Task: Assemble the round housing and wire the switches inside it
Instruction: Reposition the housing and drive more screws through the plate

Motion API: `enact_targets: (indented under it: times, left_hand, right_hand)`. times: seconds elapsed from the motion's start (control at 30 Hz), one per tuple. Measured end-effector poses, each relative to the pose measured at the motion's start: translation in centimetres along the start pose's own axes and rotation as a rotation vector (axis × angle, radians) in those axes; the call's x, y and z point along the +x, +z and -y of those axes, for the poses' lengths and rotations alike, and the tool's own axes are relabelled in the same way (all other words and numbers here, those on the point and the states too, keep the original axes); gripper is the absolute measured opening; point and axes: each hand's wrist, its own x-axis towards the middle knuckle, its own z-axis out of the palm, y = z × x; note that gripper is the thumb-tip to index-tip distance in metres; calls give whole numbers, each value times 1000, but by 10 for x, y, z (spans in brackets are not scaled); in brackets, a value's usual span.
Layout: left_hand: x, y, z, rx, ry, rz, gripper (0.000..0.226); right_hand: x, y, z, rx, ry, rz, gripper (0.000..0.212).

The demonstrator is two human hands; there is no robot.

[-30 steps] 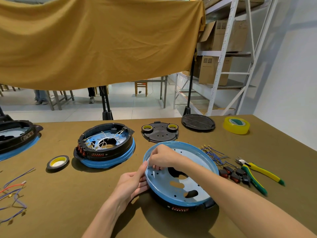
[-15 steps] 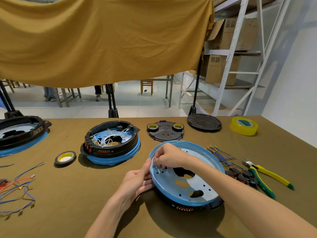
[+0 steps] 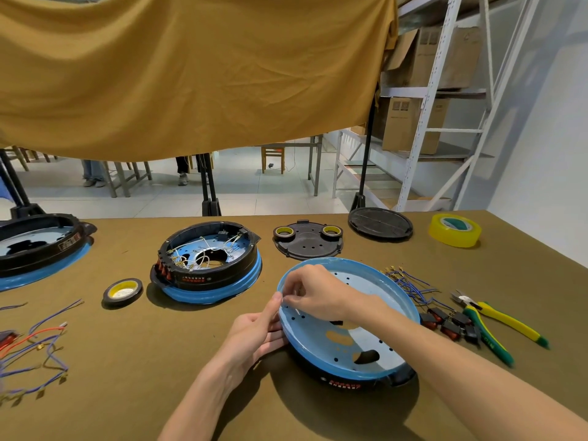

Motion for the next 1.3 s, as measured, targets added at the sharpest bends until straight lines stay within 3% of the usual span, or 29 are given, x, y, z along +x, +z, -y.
enact_targets:
  times: [0.6,1.13,1.3]
  left_hand:
    - [-2,1,-1,0,-1,-12,67]
    - [2,-1,1,101,1,-97,81]
    - [0,1,0,78,1,-111,81]
  right_hand:
    - [-4,-1,-2,-66,-72,-15,11]
    - [-10,-2,4,-57,-87,8,11]
    - [-7,3,7,-126,-27,-43,22]
